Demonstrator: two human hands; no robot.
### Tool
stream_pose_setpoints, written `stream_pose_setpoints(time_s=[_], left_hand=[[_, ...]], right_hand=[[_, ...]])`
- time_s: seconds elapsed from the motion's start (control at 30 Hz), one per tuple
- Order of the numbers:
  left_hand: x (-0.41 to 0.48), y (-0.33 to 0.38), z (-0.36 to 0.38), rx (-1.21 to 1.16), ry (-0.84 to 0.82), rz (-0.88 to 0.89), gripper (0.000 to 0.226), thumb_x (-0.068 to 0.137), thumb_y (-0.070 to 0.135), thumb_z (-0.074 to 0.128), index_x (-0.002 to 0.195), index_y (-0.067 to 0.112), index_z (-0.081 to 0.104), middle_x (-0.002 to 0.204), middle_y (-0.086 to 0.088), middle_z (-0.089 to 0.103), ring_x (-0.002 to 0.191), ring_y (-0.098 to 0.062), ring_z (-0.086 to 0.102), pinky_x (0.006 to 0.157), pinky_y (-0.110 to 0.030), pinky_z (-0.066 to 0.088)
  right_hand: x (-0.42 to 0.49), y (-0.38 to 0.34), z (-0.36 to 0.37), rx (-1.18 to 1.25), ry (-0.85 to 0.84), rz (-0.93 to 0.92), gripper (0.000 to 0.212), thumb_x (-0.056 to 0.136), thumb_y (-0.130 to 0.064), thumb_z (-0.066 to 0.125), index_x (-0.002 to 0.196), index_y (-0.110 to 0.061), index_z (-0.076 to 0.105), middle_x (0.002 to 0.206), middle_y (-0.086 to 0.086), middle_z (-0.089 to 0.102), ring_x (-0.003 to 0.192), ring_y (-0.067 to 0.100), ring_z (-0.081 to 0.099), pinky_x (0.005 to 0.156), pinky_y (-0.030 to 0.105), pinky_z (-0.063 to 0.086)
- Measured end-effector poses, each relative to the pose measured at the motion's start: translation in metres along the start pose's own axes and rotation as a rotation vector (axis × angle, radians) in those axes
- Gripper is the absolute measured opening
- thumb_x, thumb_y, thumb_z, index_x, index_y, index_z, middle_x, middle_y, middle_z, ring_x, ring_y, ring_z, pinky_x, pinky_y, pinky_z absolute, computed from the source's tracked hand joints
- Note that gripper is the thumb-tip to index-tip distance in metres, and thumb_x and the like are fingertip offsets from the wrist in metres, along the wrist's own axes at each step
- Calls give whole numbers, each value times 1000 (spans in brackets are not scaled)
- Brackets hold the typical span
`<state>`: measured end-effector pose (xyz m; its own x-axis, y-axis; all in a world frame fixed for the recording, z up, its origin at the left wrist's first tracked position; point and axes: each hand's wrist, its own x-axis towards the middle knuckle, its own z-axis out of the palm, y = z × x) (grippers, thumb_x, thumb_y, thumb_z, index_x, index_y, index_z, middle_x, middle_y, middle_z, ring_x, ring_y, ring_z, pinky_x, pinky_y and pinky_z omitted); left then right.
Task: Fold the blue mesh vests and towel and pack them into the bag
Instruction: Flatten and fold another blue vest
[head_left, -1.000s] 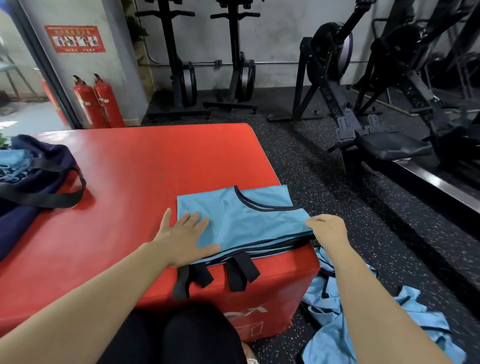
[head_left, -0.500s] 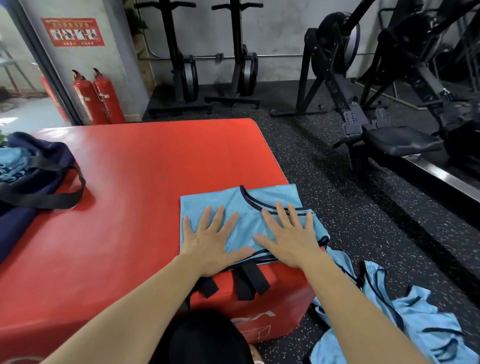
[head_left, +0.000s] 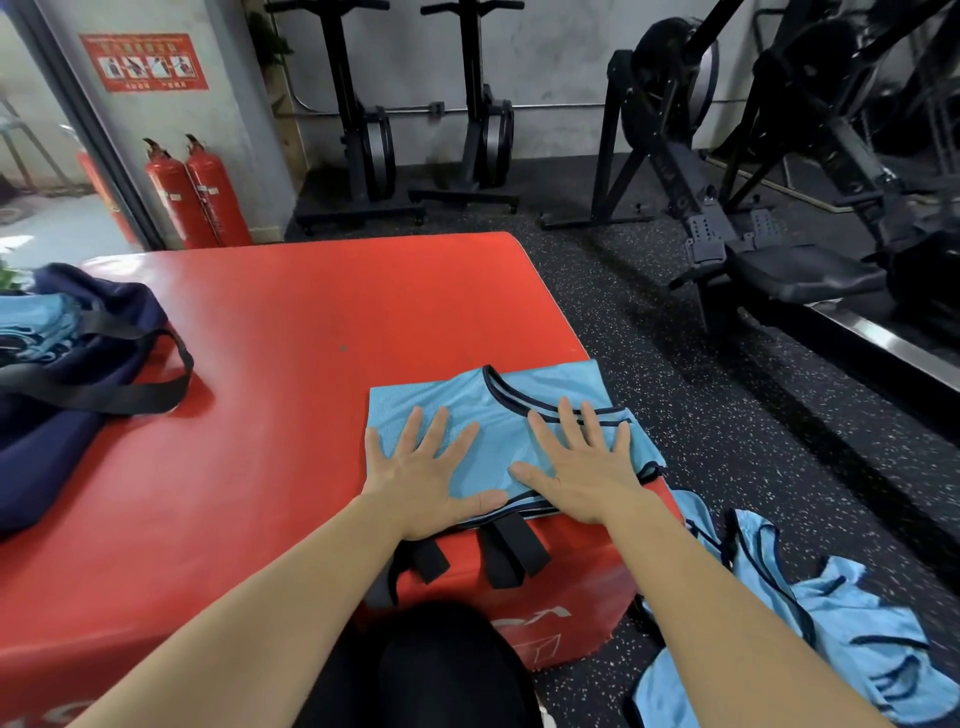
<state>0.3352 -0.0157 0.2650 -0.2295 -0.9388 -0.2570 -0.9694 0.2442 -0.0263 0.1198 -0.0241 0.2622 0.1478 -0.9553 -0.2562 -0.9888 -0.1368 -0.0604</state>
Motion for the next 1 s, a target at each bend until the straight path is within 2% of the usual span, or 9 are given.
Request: stream_pose_setpoints(time_s=[0.27, 0.5, 0.67, 0.83, 1.0], left_hand=[[-18, -44, 10, 33, 9, 44, 111, 47, 101, -14, 145, 51, -25, 159, 6, -28, 145, -23, -30, 115, -61, -12], [-40, -81, 10, -1, -38, 35, 110, 49, 103, -7, 144, 52, -25, 158, 8, -31, 145, -20, -31, 116, -59, -12], [-24, -66, -4, -74, 29, 31, 107, 56, 100, 2, 149, 50, -14, 161, 7, -23, 147, -18, -27, 116, -61, -12], [10, -36, -14, -58, 44, 34, 92, 71, 92, 7, 150, 49, -13, 162, 9, -19, 147, -20, -27, 113, -67, -8], [29, -26, -7, -23, 35, -11, 98, 63, 99, 4, 146, 53, -21, 161, 10, -22, 147, -25, -25, 108, -74, -3]], right_hand=[[-12, -46, 5, 17, 0, 5, 83, 86, -80, 11, 152, -38, -18, 157, 4, -31, 144, 30, -31, 110, 66, -15], [-16, -83, 10, 24, 22, -15, 85, 85, -82, 9, 152, -36, -16, 157, 5, -31, 144, 30, -30, 111, 65, -16], [-25, -61, 12, 43, 98, 52, 104, 62, -85, -12, 153, -35, -13, 158, 7, -29, 147, 30, -23, 118, 56, -10], [-31, -57, 19, 26, 125, 55, 100, 64, -80, -19, 153, -33, -15, 160, 8, -23, 147, 29, -21, 117, 56, -12], [-29, -52, 19, 10, 98, 42, 88, 78, -77, -4, 152, -33, -17, 160, 6, -24, 147, 29, -24, 116, 56, -15]])
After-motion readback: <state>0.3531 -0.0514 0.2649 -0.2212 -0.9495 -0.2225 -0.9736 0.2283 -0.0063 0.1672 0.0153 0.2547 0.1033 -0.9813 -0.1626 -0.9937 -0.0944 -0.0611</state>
